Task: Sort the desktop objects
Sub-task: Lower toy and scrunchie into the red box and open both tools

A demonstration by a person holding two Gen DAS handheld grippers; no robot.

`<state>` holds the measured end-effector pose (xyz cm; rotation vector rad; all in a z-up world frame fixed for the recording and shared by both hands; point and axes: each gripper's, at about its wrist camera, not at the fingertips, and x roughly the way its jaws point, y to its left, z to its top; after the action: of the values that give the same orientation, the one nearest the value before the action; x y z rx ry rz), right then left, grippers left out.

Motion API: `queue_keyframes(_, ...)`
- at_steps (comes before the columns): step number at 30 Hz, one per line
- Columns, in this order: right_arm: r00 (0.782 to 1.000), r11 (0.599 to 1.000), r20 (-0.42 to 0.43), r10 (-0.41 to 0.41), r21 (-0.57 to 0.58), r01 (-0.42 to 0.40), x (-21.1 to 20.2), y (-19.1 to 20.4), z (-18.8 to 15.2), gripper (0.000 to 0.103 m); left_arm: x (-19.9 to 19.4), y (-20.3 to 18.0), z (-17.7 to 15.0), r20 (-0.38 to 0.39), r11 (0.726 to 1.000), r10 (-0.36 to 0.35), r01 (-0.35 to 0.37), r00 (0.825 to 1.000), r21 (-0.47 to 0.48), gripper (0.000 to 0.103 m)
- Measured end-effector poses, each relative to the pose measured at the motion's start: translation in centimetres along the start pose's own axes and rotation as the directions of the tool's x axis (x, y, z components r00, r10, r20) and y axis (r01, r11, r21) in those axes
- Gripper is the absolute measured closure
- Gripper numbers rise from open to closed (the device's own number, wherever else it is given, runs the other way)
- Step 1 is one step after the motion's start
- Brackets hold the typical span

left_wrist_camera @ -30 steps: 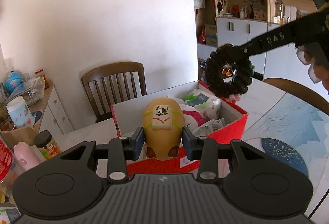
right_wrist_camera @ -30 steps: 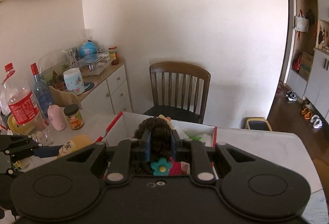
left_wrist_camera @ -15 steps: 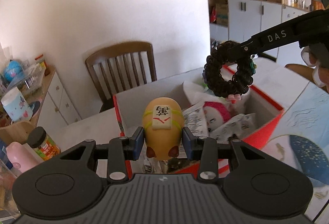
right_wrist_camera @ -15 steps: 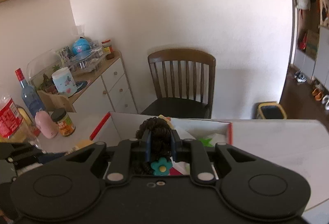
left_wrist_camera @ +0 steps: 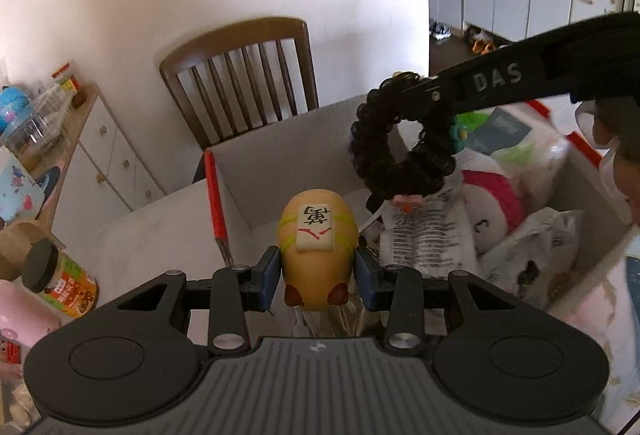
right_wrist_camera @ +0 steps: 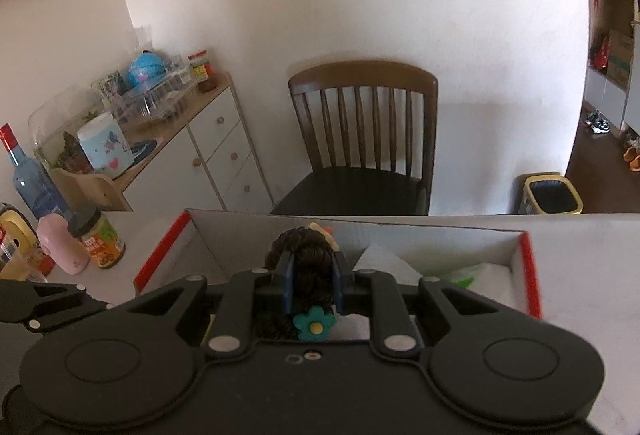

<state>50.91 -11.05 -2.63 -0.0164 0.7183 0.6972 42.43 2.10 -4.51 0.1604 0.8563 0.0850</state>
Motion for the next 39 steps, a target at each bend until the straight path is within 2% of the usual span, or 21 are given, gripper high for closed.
queue_keyframes(7,0.999,0.999,-0.04,0.001,-0.037,-0.003,2.3,0.9,-0.3,0.0,2.1,0.6,0.7,-0.04,1.0,0.008,-0.008,0.999,0.007,0.065)
queue_keyframes(12,0.996,1.0,-0.086,0.005,-0.016,-0.006,3.1,0.6,-0.3,0.0,3.2,0.4,1.2,-0.09,0.999,0.022,-0.018,0.996,0.036,0.065)
queue_keyframes(17,0.994,1.0,-0.109,-0.01,0.027,0.013,3.3,-0.2,-0.4,0.0,3.5,0.2,1.2,-0.098,0.999,0.009,-0.005,0.995,0.039,0.063)
queue_keyframes(20,0.996,0.999,-0.085,-0.006,0.042,0.009,2.4,-0.4,-0.4,0.0,3.5,0.2,1.2,-0.096,0.999,-0.004,0.007,0.995,0.034,0.062)
queue_keyframes(22,0.998,0.999,-0.069,-0.005,0.049,0.008,1.6,-0.5,-0.4,0.0,3.4,0.1,1.2,-0.093,0.999,-0.012,0.014,0.996,0.029,0.054)
queue_keyframes(24,0.998,0.998,-0.061,-0.002,0.055,0.005,0.9,-0.6,-0.3,0.0,2.7,0.3,1.1,-0.067,1.0,-0.011,0.011,0.998,0.007,0.04)
queue_keyframes(25,0.998,0.999,-0.056,-0.003,0.052,0.006,0.5,-0.5,-0.2,0.0,2.3,0.3,1.1,-0.056,1.0,-0.015,0.015,0.998,-0.003,0.038)
queue_keyframes(39,0.999,1.0,-0.035,-0.024,0.002,0.024,-6.6,0.7,-1.3,0.0,-3.4,-0.7,0.9,0.021,0.999,-0.027,0.028,0.999,-0.025,0.037)
